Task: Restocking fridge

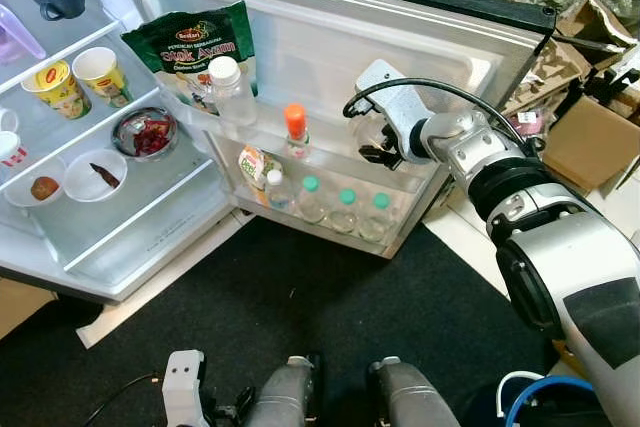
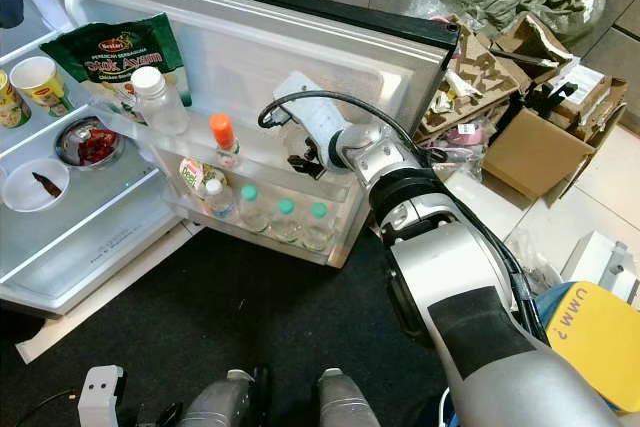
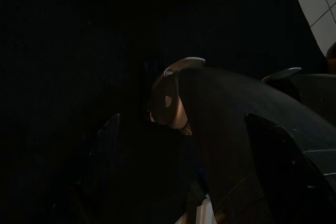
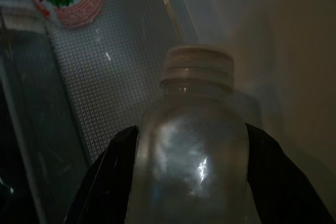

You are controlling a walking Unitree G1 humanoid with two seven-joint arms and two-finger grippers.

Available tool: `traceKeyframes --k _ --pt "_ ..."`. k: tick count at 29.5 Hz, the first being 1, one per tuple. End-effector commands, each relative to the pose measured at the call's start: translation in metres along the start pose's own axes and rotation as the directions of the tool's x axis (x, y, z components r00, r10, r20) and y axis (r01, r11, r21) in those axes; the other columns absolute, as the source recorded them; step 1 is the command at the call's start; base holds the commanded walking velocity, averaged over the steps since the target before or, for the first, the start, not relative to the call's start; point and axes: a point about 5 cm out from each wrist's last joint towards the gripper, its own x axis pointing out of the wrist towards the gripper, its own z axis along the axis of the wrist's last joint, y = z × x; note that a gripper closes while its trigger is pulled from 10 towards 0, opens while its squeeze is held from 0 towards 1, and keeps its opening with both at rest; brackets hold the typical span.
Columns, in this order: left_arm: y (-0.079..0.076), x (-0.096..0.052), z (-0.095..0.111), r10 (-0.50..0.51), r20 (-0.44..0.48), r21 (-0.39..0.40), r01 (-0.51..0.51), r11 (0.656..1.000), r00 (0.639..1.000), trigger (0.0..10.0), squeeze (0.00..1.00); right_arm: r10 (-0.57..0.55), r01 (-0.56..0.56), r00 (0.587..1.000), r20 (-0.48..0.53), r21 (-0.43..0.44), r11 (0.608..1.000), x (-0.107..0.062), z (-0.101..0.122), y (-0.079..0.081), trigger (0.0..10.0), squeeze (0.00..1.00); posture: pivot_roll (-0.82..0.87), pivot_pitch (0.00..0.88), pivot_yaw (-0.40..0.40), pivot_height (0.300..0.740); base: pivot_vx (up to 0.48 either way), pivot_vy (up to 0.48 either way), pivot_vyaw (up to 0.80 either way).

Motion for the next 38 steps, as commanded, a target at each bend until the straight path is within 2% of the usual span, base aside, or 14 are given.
traceKeyframes --k 1,7,12,15,19,21,22,24,25,28,29,33,34,38 --pt "-0.006 -0.005 -0.019 -0.006 -0.054 -0.033 0.004 0.999 0.998 10.0 0.00 0.025 -0.024 0.999 -0.027 0.021 0.999 0.003 -0.007 0.004 0.0 0.00 -0.15 0.300 -0.024 0.740 0.000 0.000 0.00" --pt "-0.007 -0.003 -0.017 -0.007 -0.048 -0.033 0.006 0.999 0.999 10.0 0.00 -0.005 0.004 1.000 0.031 0.044 0.999 -0.002 0.001 -0.003 0.0 0.00 -0.14 0.291 -0.024 0.740 0.000 0.000 0.00" --pt "-0.007 -0.002 -0.015 -0.003 -0.046 -0.034 0.001 0.999 0.999 10.0 0.00 -0.018 0.009 0.990 0.138 0.065 0.998 -0.010 0.018 -0.012 0.0 0.00 -0.14 0.289 -0.021 0.740 0.000 0.000 0.00" --pt "-0.006 -0.001 -0.014 0.002 -0.041 -0.038 -0.003 0.999 0.999 10.0 0.00 0.018 -0.044 0.958 0.286 0.085 0.995 -0.022 0.035 -0.021 0.0 0.00 -0.14 0.274 -0.008 0.740 0.000 0.000 0.00" --pt "-0.007 0.001 -0.010 -0.003 -0.033 -0.036 0.002 0.999 0.999 10.0 0.00 0.081 -0.131 0.902 0.424 0.089 0.987 -0.036 0.042 -0.030 0.0 0.00 -0.14 0.253 -0.002 0.740 0.000 0.000 0.00" --pt "-0.007 0.002 -0.009 -0.002 -0.029 -0.037 0.001 0.999 1.000 10.0 0.00 0.094 -0.147 0.889 0.448 0.083 0.986 -0.039 0.043 -0.032 0.0 0.00 -0.14 0.253 -0.002 0.740 0.000 0.000 0.00" --pt "-0.007 0.005 -0.003 -0.005 -0.011 -0.039 0.005 0.999 1.000 10.0 0.00 0.130 -0.194 0.833 0.538 0.063 0.979 -0.046 0.043 -0.034 0.0 0.00 -0.14 0.245 0.002 0.740 0.000 0.000 0.00" --pt "-0.006 0.006 -0.001 -0.006 -0.005 -0.039 0.006 0.999 1.000 10.0 0.00 0.134 -0.205 0.811 0.569 0.061 0.977 -0.048 0.043 -0.035 0.0 0.00 -0.13 0.243 0.007 0.740 0.000 0.000 0.00" --pt "-0.005 0.007 0.004 -0.003 0.012 -0.043 0.004 0.999 1.000 10.0 0.00 0.130 -0.254 0.745 0.654 0.098 0.962 -0.052 0.042 -0.036 0.0 0.00 -0.13 0.243 0.007 0.740 0.000 0.000 0.00" --pt "-0.003 0.007 0.007 -0.003 0.025 -0.044 0.004 0.999 1.000 10.0 0.00 0.095 -0.298 0.690 0.718 0.162 0.941 -0.052 0.037 -0.034 0.0 0.00 -0.12 0.240 0.021 0.740 0.000 0.000 0.00" --pt "-0.003 0.007 0.007 -0.003 0.025 -0.044 0.004 0.999 1.000 10.0 0.00 0.095 -0.298 0.690 0.718 0.162 0.941 -0.052 0.037 -0.034 0.0 0.00 -0.12 0.240 0.021 0.740 0.000 0.000 0.00" --pt "0.002 0.010 0.028 -0.009 0.126 -0.078 0.019 0.997 0.992 10.0 0.00 0.037 -0.390 0.582 0.813 0.239 0.889 -0.053 0.030 -0.030 0.0 0.00 -0.11 0.239 0.033 0.740 0.000 0.000 0.00" --pt "0.002 0.010 0.028 -0.009 0.126 -0.078 0.019 0.997 0.992 10.0 0.00 0.037 -0.390 0.582 0.813 0.239 0.889 -0.053 0.030 -0.030 0.0 0.00 -0.11 0.239 0.033 0.740 0.000 0.000 0.00" --pt "0.014 0.011 0.079 -0.052 0.355 -0.137 0.107 0.985 0.933 10.0 0.00 0.076 -0.556 0.408 0.910 0.182 0.811 -0.063 0.026 -0.017 0.0 0.00 -0.09 0.226 0.038 0.740 0.000 0.000 0.00"
